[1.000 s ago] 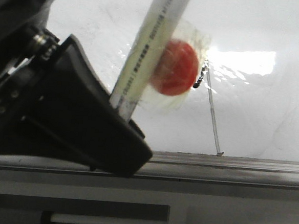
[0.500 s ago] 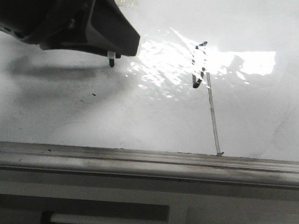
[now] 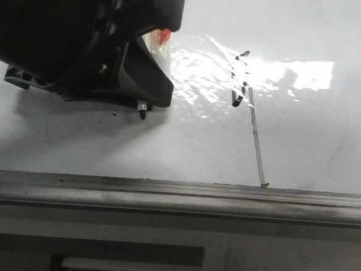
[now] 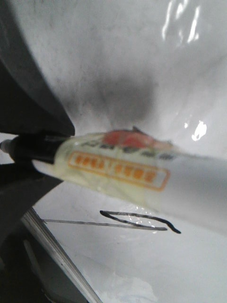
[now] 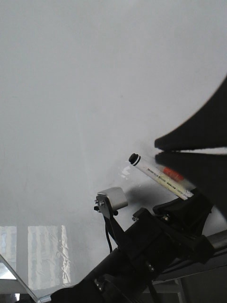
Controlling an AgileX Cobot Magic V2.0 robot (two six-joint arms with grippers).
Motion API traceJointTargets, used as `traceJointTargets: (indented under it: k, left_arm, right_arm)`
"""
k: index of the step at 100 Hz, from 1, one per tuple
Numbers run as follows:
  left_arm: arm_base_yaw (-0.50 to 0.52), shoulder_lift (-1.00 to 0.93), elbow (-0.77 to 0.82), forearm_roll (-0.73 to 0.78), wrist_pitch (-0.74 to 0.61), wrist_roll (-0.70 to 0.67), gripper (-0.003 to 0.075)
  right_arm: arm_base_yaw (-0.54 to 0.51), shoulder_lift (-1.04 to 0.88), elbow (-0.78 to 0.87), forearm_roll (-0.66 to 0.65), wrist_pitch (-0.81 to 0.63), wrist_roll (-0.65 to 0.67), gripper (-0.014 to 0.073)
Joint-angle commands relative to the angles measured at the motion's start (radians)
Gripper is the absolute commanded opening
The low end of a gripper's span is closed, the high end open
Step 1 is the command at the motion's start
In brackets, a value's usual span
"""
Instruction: Write number 9 on whiteboard
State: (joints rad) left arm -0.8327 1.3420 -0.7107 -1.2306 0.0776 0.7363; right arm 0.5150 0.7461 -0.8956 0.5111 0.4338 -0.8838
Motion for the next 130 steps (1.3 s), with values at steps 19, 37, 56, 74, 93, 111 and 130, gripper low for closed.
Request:
traceJointTargets:
  k: [19,37,56,74,93,111,130]
  left_arm:
    - [0.033,0.014,-0.011,-0.034,-0.049,-0.007,-0.0021]
    - [0.075,0.014,-0.011,-0.035,-0.091,-0.007,-0.0021]
    - [0.111,0.014,-0.011,-0.024,-0.09,-0.007,-0.0021]
    - [0.112,0.041,-0.011,0.022,-0.094,-0.007,-0.0021]
    - [0.112,0.057,-0.011,-0.003,-0.097,-0.007,-0.002]
    - [0.112,0.057,-0.011,-0.037,-0.103,-0.007,0.0091]
    - [0.112,0.057,-0.011,-0.043,-0.103,-0.007,0.0375]
  right_arm:
    - [-0.007,-0.007,-0.029,0.023,-0.054,0.005,-0.0052]
    - [-0.007,-0.007,-0.029,0.023,-0.054,0.005,-0.0052]
    - [-0.007,-0.007,-0.029,0.028,-0.054,0.005,-0.0051]
    - [-0.007,-0.007,-0.028,0.028,-0.054,0.013,-0.0052]
    - [-0.007,-0.007,-0.028,0.028,-0.054,0.04,-0.0052]
    - [-0.007,-0.007,-0.009,0.028,-0.054,0.041,-0.0051]
    - [-0.007,-0.007,-0.004,0.028,-0.059,0.049,-0.0052]
